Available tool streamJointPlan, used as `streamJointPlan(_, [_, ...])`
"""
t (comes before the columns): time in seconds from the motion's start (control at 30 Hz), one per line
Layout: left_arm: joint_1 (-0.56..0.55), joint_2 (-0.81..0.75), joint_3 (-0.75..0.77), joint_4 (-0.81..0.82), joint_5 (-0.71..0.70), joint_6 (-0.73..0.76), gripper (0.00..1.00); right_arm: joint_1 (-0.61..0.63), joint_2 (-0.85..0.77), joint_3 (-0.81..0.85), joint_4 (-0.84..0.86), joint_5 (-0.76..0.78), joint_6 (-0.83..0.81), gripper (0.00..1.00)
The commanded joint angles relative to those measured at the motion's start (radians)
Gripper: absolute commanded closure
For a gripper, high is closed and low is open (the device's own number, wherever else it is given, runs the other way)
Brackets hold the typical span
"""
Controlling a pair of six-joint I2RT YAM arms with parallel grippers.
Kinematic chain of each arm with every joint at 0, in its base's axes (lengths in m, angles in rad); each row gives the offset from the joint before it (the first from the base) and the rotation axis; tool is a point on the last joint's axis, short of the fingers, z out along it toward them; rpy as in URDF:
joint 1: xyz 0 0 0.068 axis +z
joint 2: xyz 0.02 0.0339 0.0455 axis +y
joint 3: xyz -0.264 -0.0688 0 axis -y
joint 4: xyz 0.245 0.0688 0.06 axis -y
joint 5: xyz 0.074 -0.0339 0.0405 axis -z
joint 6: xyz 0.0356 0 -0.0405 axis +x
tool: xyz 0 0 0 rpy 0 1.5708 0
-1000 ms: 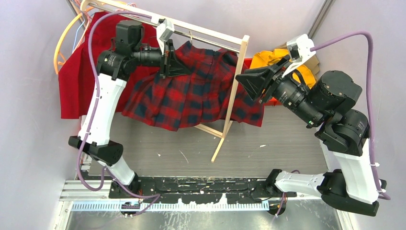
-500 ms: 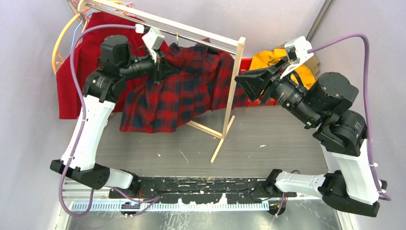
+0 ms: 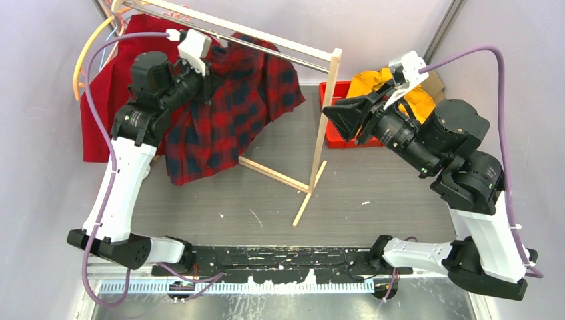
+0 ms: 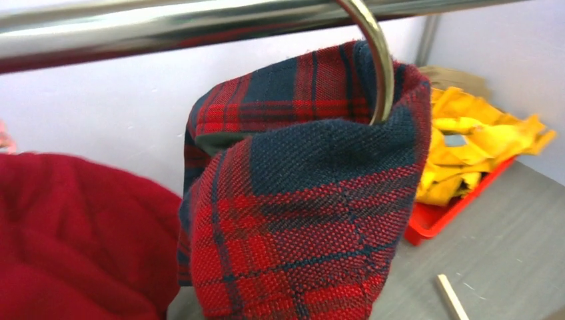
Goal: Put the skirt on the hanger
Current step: Place the hanger on the clothesline, then move the clothesline to the center of the board.
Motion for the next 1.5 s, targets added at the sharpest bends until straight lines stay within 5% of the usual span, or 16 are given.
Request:
streamJointPlan(0.0, [0.065, 0.0, -0.037, 0.084, -0.119, -0.055, 1.0, -0.003, -0.017, 0.003, 0.039, -0.004, 0.014, 0.58])
streamJointPlan(0.53, [0.254, 0.062, -0.116, 0.21, -0.157, -0.157, 1.0, -0.003, -0.063, -0.217, 0.015, 0.078, 0.101, 0.52])
streamJointPlan(0.63, [0.254, 0.037, -0.143, 0.228, -0.156, -0.172, 0.85, -0.003, -0.09, -0.305, -0.004, 0.123, 0.148, 0.51])
streamJointPlan(0.9, [0.254, 0.005, -0.132, 0.185, -0.103, -0.21, 0.69, -0.004, -0.132, -0.56, 0.001, 0.26, 0.257, 0.56])
streamJointPlan(1.17, [0.246, -0.114, -0.178, 0.165, -0.005, -0.307, 0.0, -0.01, -0.117, -0.727, 0.085, 0.302, 0.318, 0.64])
streamJointPlan(1.47, [0.212, -0.279, -0.266, 0.116, 0.064, -0.351, 0.0, -0.217, -0.009, -0.787, 0.257, 0.109, 0.322, 0.71])
